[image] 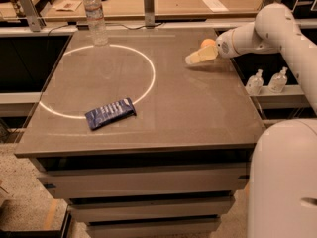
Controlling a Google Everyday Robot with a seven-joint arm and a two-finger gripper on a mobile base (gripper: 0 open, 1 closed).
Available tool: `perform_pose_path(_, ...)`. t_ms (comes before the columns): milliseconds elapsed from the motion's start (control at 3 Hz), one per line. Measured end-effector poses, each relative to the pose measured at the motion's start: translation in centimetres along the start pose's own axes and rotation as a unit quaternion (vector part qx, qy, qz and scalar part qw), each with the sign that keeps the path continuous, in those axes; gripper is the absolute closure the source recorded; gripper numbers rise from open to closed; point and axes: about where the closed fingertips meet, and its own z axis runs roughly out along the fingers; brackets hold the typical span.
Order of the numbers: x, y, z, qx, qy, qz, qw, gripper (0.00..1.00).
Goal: Move orange near water bottle
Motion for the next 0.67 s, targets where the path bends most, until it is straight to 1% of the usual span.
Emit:
perform_pose_path(333,-0.08,-0.59,1.12,-0.001,0.012,-0.005,0.9999,0.24)
perform_pose_path(667,-0.26,-0.80,1.30,-0.002,0.017,-0.012,0.9998,0.47)
